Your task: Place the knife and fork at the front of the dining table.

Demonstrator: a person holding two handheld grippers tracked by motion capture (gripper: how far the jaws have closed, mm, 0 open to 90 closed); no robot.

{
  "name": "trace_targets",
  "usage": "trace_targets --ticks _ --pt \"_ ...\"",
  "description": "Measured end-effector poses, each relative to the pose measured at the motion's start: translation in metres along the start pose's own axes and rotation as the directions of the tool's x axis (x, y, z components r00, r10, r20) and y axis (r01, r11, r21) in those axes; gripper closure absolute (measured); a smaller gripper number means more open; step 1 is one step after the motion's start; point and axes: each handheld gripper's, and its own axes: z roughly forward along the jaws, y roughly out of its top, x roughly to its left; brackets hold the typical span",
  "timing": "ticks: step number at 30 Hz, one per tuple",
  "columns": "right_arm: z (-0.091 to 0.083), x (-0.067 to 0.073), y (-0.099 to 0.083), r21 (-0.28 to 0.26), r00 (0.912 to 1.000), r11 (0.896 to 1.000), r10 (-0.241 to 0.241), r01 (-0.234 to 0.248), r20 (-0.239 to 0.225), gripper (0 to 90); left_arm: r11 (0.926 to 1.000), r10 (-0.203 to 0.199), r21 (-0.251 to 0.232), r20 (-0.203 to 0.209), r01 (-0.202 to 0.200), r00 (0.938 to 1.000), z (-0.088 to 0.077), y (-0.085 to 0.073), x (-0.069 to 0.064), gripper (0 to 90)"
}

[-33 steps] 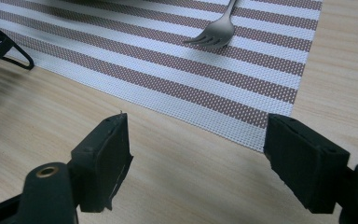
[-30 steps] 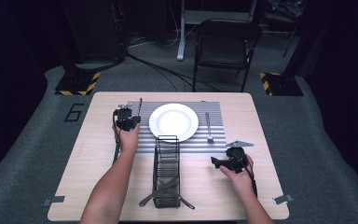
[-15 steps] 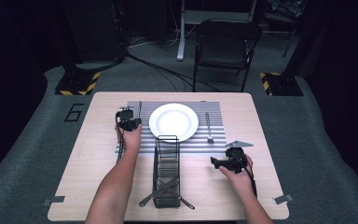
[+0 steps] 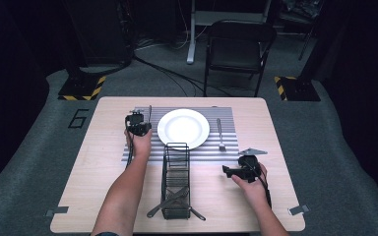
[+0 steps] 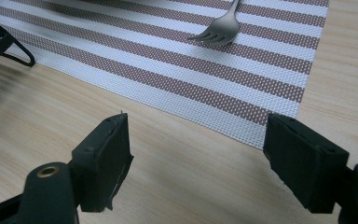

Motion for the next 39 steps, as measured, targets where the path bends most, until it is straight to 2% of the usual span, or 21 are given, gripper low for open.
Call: trace_targets --ticks 6,19,23,31,32,39 --pt "-0.0001 -0.0004 0.0000 -0.002 1.0000 1.000 0.004 -0.004 -0.001 22.4 0.9995 -0.005 0.031 -0.008 0.005 1.0000 0.0043 -0.0032 0.0021 82.3" --pt "-0.0010 -0.0017 0.0002 -0.007 1.0000 1.000 0.000 0.000 -0.007 22.6 0.9996 -0.010 0.025 -0.001 0.010 1.0000 0.0048 -0.0038 0.0009 80.7" --pt "-0.0008 -0.0017 0.0001 -0.007 1.0000 1.000 0.002 -0.002 -0.005 22.6 0.9998 0.008 0.018 -0.008 -0.008 0.9999 0.0051 -0.0045 -0.0002 81.0" --pt "-0.0005 -0.0008 -0.0002 -0.003 0.9999 1.000 0.010 -0.010 -0.008 22.7 0.9998 -0.018 0.009 0.007 0.018 0.9998 0.0052 -0.0040 0.0033 81.6" --pt "-0.0004 -0.0011 -0.0002 -0.002 0.9999 1.000 0.006 -0.006 -0.009 22.7 0.9994 -0.035 0.000 0.009 0.035 0.9993 0.0053 -0.0045 0.0044 81.7" --pt "0.0002 -0.0009 -0.0002 -0.002 0.9999 1.000 0.005 -0.005 -0.013 22.8 0.9976 -0.069 -0.011 0.008 0.069 0.9976 0.0045 -0.0048 0.0070 82.2"
